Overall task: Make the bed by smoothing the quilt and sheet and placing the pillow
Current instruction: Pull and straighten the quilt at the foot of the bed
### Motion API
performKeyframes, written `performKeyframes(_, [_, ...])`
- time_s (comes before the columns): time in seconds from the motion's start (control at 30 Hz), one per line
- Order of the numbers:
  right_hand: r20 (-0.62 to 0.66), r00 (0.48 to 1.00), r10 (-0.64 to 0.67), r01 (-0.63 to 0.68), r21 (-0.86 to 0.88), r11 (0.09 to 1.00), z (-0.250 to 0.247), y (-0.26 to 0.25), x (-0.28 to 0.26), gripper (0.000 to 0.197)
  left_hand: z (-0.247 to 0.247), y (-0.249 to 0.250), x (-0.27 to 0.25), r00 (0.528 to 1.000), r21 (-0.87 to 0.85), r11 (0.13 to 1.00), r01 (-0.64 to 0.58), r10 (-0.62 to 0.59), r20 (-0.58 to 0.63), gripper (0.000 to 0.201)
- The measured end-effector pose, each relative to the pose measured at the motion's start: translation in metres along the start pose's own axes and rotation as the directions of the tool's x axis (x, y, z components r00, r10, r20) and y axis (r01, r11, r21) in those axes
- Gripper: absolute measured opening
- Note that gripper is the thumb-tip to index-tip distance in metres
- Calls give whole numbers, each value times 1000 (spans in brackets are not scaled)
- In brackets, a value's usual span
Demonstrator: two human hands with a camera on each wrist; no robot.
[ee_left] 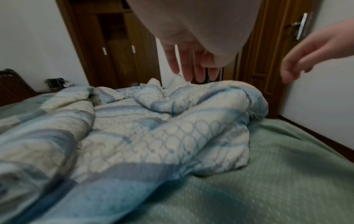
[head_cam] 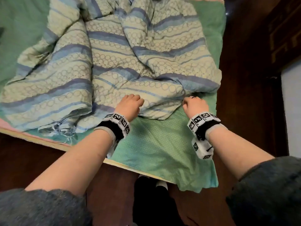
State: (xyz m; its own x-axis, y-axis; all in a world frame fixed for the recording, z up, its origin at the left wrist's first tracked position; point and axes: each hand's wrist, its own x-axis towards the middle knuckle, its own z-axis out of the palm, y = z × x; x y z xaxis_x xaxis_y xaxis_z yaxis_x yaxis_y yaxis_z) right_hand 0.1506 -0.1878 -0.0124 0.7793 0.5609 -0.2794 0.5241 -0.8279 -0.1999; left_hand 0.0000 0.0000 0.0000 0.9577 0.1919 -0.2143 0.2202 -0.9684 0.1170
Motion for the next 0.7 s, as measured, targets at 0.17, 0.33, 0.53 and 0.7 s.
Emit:
performKeyframes(0.17, [112,943,313,-332,343,879,68,21,39,31,84,-1,25,957,25,982,-185,174,232,38])
performKeyframes(0.33, [261,849,460,-514,612,601,128,17,76,55,143,-11,60,934,27,981,-194,176,312,75])
performKeyframes(0.53, [335,817,469,-515,790,332,167,-9,103,92,174,-10,88,971,-7,997,-76,76,228,88])
performKeyframes(0.7, [438,778,450,-600,729,328,163,-2,108,58,176,-4,98,986,-17,1000,4,-1,168,78])
